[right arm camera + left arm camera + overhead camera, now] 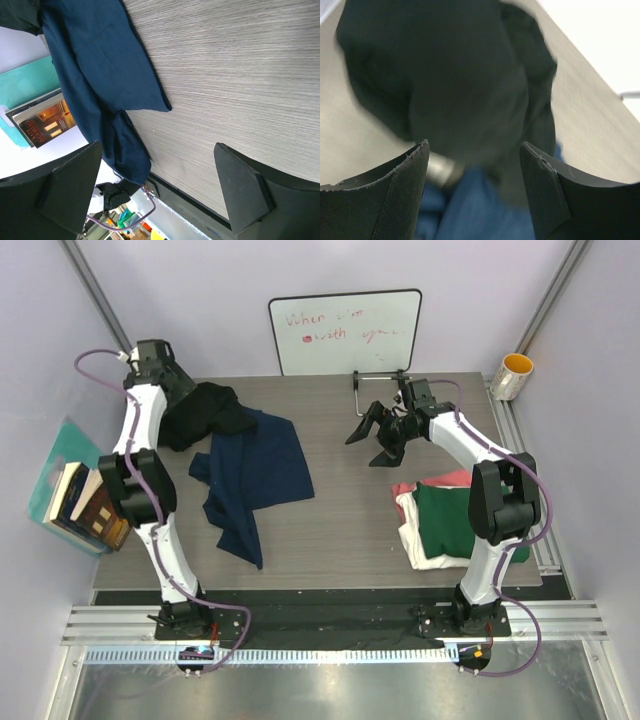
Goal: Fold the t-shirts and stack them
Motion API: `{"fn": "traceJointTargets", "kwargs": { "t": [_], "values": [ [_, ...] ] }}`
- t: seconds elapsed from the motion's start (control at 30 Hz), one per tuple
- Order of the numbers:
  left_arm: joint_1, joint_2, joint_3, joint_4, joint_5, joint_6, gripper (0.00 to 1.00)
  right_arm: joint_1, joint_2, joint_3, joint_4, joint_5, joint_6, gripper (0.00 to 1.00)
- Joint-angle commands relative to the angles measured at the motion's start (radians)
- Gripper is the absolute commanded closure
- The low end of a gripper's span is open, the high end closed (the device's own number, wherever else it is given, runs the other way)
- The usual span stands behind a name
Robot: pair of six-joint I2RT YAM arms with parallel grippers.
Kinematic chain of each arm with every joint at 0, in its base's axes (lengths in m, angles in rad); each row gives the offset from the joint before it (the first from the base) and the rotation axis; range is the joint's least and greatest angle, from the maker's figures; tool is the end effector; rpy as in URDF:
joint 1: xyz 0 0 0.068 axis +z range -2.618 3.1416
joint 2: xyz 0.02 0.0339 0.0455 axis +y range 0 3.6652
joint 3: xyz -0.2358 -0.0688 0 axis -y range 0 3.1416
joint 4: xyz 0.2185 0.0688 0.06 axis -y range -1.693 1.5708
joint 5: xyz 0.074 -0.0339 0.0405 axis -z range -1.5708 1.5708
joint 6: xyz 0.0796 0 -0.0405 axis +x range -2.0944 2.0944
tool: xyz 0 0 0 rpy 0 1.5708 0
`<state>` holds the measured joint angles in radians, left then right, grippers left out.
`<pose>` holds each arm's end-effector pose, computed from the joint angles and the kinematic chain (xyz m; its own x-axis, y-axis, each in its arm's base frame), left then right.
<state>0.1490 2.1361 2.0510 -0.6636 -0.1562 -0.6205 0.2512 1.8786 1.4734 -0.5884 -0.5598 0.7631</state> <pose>0.4738 0.0836 0.2499 -0.3969 -0.6404 -0.6576 -0.6024 0.7223 -0.3398 0.3702 0.1386 0.1887 -0.9262 0.3670 -0.0868 0.2060 0.6851 0.6987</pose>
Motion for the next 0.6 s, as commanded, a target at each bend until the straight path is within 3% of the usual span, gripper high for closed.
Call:
{"fn": "traceJointTargets", "kwargs": {
  "t": [0.0, 0.07, 0.1, 0.3, 0.43, 0.57],
  "values": [
    [-0.038, -0.345, -0.18, -0.014, 0.032, -0.022, 0.28, 0.005, 0.022, 0.057, 0.029, -0.028, 0.007, 0.0],
    [-0.06, -0.442, -0.315, -0.019, 0.131, -0.042, 0.29, 0.005, 0.04, 0.082, 0.032, -0.035, 0.007, 0.0],
    [-0.072, -0.534, -0.462, -0.033, 0.153, -0.044, 0.29, 0.006, 0.057, 0.09, 0.03, -0.04, 0.008, 0.0],
    [-0.206, -0.79, -0.917, -0.117, 0.217, -0.08, 0.29, 0.019, 0.105, 0.126, 0.039, -0.057, 0.015, 0.0],
    [-0.209, -0.938, -1.029, -0.136, 0.167, -0.09, 0.29, 0.036, 0.109, 0.117, 0.05, -0.06, 0.022, 0.0],
    [-0.209, -0.985, -1.068, -0.145, 0.089, -0.078, 0.29, 0.057, 0.105, 0.108, 0.053, -0.064, 0.024, 0.0]
  ]
}}
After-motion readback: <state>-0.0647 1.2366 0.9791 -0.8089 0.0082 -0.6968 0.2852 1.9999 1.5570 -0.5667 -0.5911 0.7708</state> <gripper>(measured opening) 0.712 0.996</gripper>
